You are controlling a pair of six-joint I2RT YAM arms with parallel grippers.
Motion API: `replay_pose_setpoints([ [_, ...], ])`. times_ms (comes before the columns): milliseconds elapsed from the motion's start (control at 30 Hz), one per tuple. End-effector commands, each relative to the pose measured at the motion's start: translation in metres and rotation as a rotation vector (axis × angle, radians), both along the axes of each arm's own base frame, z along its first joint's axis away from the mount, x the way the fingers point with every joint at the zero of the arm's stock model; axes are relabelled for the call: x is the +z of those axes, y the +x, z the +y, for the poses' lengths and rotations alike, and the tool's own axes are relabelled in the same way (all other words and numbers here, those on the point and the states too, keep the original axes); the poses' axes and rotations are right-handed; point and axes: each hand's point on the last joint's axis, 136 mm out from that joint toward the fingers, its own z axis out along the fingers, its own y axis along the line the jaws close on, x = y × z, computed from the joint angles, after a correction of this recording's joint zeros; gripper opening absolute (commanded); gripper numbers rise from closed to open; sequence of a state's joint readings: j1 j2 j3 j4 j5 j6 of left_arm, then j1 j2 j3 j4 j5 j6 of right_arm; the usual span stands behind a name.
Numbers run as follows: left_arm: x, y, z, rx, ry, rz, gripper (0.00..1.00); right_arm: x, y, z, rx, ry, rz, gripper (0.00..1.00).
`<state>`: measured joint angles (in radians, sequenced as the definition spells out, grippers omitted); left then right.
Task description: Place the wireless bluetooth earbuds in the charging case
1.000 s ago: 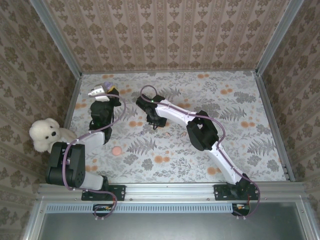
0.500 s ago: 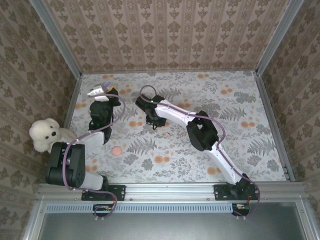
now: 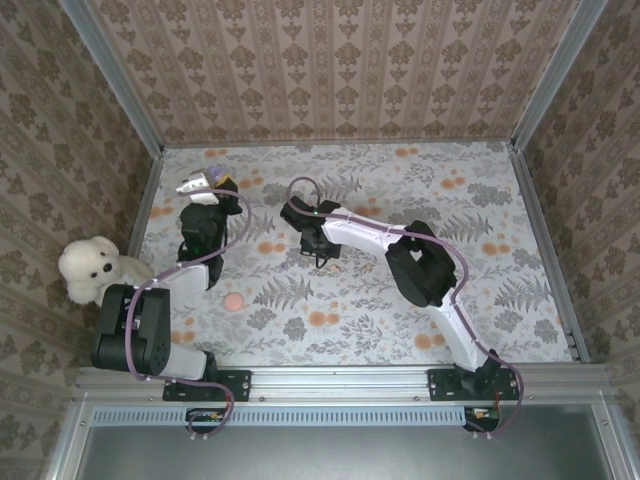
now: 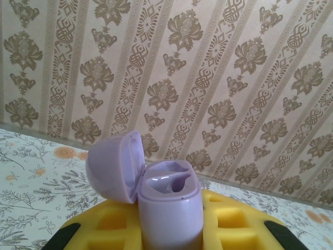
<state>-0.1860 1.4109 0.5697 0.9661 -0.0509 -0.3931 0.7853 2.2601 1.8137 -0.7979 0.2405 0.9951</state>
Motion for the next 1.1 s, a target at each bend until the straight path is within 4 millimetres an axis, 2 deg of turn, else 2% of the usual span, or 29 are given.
replay_pose_setpoints([
  [0,0.012,-0.004,-0.002,-0.028,-0.003,-0.028,0.00,0.041,0.018,-0.005,-0.008,0.054,-0.133,0.11],
  [267,0.012,-0.003,-0.020,-0.109,0.004,-0.027,0.00,0.077,0.027,-0.019,-0.013,0.119,-0.227,0.11],
  [667,0.001,-0.007,-0.071,-0.350,0.008,-0.005,0.00,0.148,0.040,-0.048,-0.021,0.205,-0.395,0.13],
  [767,-0.004,-0.007,-0.074,-0.355,0.008,0.008,0.00,0.147,0.041,-0.051,-0.011,0.205,-0.384,0.13],
  [900,-0.006,-0.006,-0.067,-0.304,0.006,0.013,0.00,0.129,0.035,-0.047,0.020,0.200,-0.340,0.16],
  [1067,-0.005,-0.003,-0.050,-0.212,0.017,0.022,0.00,0.111,0.017,-0.033,0.110,0.181,-0.310,0.30],
])
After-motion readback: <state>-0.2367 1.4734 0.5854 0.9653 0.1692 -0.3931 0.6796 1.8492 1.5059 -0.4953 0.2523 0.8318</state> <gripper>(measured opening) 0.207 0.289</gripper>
